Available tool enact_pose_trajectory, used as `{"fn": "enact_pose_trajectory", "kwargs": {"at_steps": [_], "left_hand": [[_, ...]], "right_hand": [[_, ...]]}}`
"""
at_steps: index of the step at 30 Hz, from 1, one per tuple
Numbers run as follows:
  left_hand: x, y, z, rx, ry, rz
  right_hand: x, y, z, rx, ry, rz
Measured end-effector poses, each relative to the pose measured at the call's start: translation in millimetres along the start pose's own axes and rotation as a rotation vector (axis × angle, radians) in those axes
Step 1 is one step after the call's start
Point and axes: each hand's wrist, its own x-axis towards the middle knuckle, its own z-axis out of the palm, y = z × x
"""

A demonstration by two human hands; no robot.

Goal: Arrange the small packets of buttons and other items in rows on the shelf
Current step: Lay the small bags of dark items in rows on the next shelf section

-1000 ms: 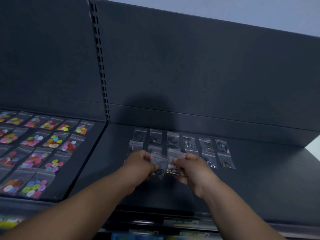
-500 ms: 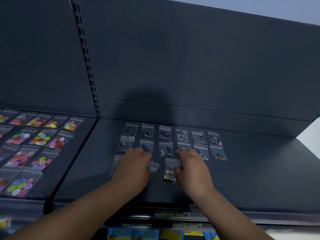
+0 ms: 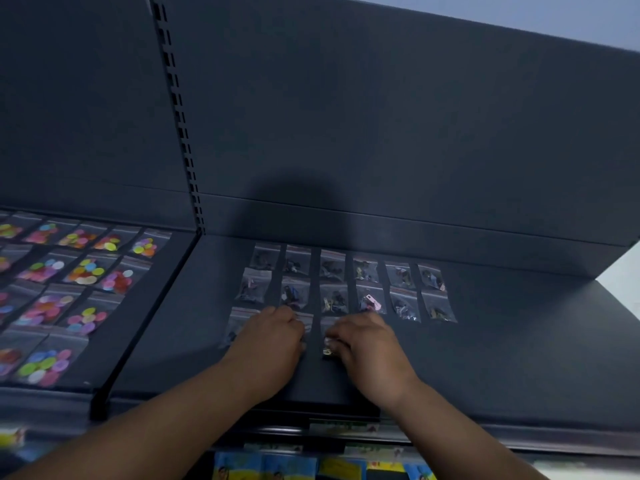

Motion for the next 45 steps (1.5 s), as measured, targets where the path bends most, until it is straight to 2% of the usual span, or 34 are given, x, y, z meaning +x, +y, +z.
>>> {"fn": "enact_pose_trajectory", "kwargs": {"at_steps": [3, 6, 13, 18, 20, 22, 24, 27, 31, 36, 45], "left_hand": [[-1, -5, 2, 0.015, -0.002, 0.056], [1, -9, 5, 0.045, -0.052, 0.06], [6, -7, 5, 0.023, -0.17, 0.034], [6, -4, 5, 0.038, -0.19, 0.018], [7, -2, 2, 0.038, -0.22, -0.004], [7, 0, -1, -0.015, -0.186, -0.04], [2, 3, -8, -0.066, -0.081, -0.047], [-9, 6, -18, -0.033, 0.037, -0.073], [-25, 9, -33, 0.046, 0.039, -0.202], [-52, -1, -53, 0.127, 0.081, -0.278], [-155, -51, -108, 0.178, 0.11, -0.422]], "right_hand": [[-6, 1, -3, 0.024, 0.037, -0.063], [-8, 3, -5, 0.048, 0.002, -0.121], [-2, 2, -13, 0.025, -0.048, -0.158], [0, 3, -14, 0.02, -0.151, -0.165], [0, 3, -16, 0.029, -0.137, -0.145], [-1, 4, -18, 0.025, -0.08, -0.146], [0, 1, -22, 0.053, -0.039, -0.171], [4, -5, -28, 0.038, -0.013, -0.207], [11, -20, -34, -0.023, -0.059, -0.272], [10, -55, -42, -0.093, -0.153, -0.284], [13, -171, -41, -0.159, -0.194, -0.362]]}}
